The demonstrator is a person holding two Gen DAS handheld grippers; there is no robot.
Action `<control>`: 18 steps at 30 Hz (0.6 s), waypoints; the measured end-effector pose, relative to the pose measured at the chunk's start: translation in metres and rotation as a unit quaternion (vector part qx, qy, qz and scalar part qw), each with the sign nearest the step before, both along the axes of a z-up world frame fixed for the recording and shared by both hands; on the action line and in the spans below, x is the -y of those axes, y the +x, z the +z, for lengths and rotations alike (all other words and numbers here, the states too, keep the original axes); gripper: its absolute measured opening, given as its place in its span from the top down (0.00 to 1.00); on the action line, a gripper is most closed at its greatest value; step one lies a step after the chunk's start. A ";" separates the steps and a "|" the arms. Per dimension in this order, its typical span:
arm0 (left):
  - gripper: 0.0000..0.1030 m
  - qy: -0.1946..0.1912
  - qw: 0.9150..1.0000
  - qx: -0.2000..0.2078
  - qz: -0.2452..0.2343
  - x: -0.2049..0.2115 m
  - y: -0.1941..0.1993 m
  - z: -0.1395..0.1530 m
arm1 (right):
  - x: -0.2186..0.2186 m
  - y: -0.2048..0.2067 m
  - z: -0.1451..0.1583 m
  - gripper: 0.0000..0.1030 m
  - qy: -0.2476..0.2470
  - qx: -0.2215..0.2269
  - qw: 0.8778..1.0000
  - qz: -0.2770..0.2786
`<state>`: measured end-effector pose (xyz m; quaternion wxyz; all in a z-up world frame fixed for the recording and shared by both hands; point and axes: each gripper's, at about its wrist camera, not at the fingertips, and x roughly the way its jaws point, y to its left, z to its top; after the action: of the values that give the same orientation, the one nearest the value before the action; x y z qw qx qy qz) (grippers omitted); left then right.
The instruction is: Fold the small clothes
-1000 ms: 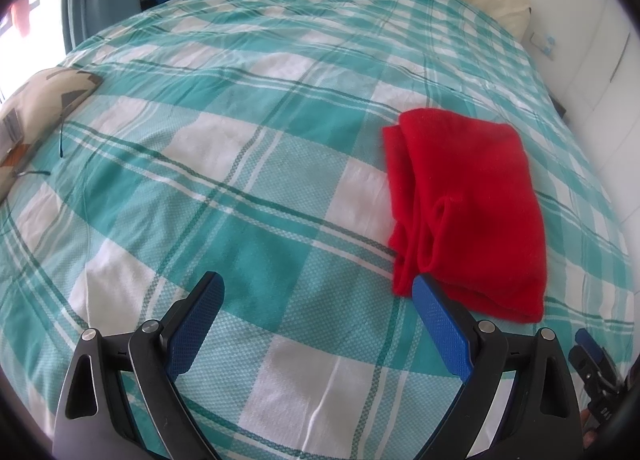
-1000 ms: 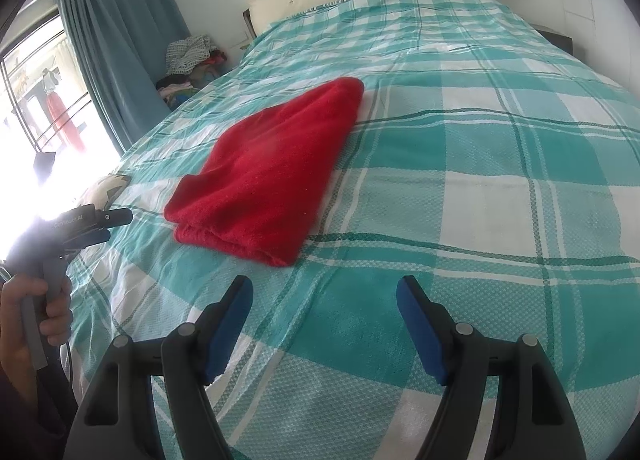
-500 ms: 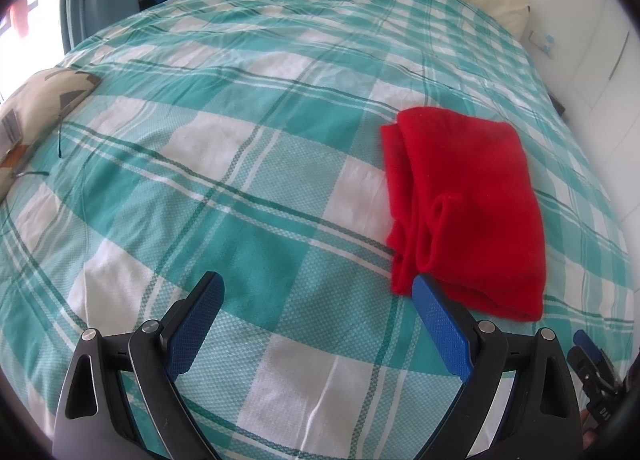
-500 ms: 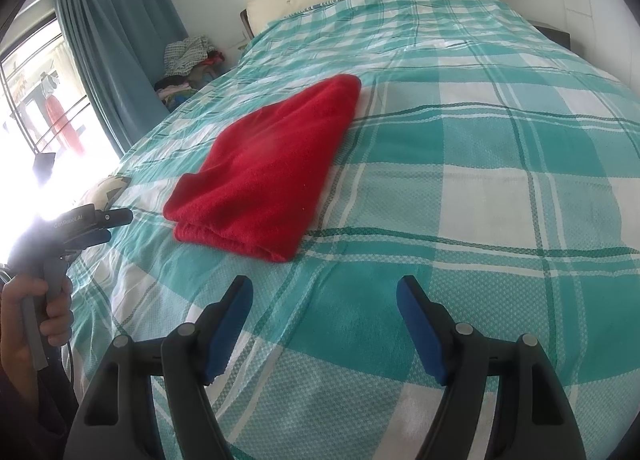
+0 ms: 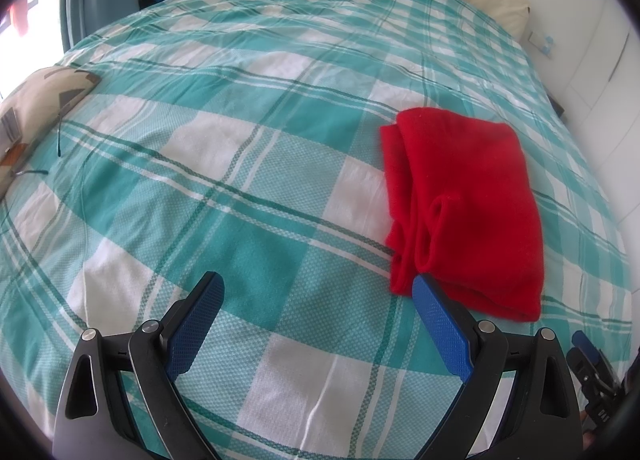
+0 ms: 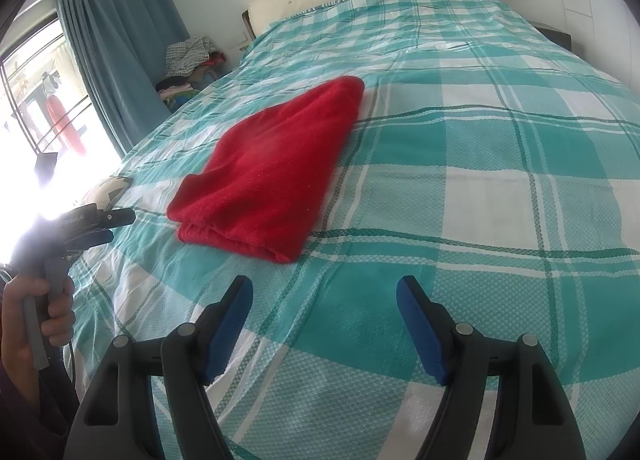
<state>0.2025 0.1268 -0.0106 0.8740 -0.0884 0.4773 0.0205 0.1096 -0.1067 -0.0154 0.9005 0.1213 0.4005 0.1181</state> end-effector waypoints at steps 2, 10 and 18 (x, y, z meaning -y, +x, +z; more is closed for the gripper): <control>0.07 0.000 1.000 0.000 0.000 0.000 0.000 0.000 | 0.000 0.000 0.000 0.28 0.000 0.000 1.000 0.000; 0.07 -0.035 0.999 -0.008 -0.009 -0.004 0.004 0.002 | -0.001 0.001 0.002 0.28 0.000 0.000 1.000 0.000; 0.06 -0.204 0.978 -0.020 -0.043 -0.026 0.093 -0.010 | 0.015 0.058 0.040 0.25 0.030 0.022 0.999 -0.007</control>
<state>0.2957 0.1530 -0.0201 0.8281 -0.2438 0.4918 -0.1134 0.1674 -0.1219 0.0246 0.9058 0.1487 0.3762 0.1261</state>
